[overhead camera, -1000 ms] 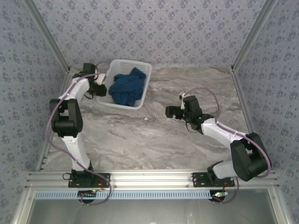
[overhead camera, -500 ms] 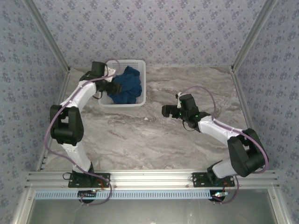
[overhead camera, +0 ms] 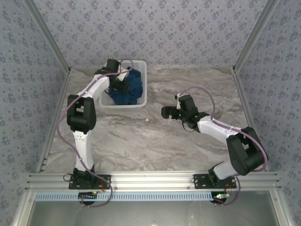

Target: Fold the inside-out t-shirt

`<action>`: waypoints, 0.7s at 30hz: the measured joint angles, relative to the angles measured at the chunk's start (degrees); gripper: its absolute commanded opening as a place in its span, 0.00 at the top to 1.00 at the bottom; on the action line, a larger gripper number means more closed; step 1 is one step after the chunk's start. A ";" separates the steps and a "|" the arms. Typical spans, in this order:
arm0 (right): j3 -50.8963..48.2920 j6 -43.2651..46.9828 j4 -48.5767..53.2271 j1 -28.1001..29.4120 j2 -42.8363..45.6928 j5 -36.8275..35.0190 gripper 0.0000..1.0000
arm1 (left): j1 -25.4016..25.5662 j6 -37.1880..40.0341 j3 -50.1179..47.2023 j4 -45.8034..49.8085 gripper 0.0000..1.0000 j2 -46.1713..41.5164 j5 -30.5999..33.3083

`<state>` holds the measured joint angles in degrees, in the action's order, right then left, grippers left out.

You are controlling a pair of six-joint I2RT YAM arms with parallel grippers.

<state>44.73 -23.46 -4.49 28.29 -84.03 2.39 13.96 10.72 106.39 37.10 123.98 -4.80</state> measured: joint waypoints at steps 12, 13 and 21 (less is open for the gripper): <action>12.66 -10.75 -15.23 4.13 -19.37 9.22 0.33 | -2.56 -9.66 -16.61 -10.38 1.00 -23.58 -0.26; 14.78 -11.96 -16.44 4.48 -21.53 10.38 0.37 | -3.15 -10.86 -18.12 -11.87 1.00 -26.34 0.04; 34.97 -17.77 -18.75 7.96 -37.40 15.74 0.62 | -7.74 -22.08 -27.17 -24.44 1.00 -45.07 4.35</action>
<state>79.70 -41.23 -23.24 36.25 -121.43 18.13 6.22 -11.35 79.22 12.67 78.91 -0.45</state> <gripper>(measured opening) 0.385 0.040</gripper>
